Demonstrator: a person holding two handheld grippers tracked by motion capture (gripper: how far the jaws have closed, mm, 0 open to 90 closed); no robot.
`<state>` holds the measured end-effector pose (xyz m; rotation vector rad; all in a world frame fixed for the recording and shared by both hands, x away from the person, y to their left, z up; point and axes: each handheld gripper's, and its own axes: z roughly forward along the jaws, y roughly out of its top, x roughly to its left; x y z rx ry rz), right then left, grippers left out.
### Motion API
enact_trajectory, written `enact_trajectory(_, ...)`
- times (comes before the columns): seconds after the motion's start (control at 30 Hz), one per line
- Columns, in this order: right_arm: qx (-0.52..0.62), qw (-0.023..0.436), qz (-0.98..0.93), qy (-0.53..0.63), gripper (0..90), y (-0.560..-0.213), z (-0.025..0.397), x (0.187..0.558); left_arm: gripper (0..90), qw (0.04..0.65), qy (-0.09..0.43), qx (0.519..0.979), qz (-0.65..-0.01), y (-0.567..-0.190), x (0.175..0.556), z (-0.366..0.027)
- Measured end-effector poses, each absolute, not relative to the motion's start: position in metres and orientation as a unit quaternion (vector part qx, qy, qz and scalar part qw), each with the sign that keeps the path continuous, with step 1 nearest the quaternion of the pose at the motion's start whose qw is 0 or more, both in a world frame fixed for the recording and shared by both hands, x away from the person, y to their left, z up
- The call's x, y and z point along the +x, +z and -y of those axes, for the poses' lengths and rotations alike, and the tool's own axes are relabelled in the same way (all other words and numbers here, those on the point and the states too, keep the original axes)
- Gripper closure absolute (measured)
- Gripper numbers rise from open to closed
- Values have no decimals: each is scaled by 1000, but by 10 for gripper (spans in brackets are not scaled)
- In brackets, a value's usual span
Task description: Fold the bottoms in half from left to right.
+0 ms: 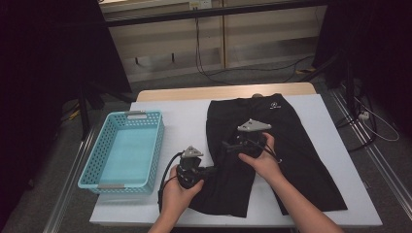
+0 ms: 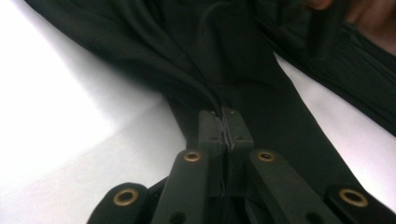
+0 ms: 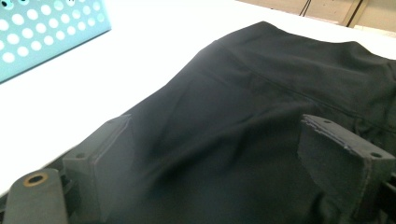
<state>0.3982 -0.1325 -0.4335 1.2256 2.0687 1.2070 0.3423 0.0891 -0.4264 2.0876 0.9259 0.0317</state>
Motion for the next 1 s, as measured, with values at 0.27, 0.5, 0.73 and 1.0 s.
enact_trajectory(0.27,444,206,-750,445,113,-436,119,408,885,426,17,828,-364,-425,342,-87)
enact_trajectory(0.5,433,198,-762,439,110,-437,105,411,884,428,16,831,-356,-423,341,-84)
enact_trajectory(0.73,435,191,-770,427,113,-444,95,416,884,424,15,832,-358,-425,344,-85)
enact_trajectory(1.0,417,192,-800,386,210,-458,79,427,884,428,14,831,-355,-425,343,-83)
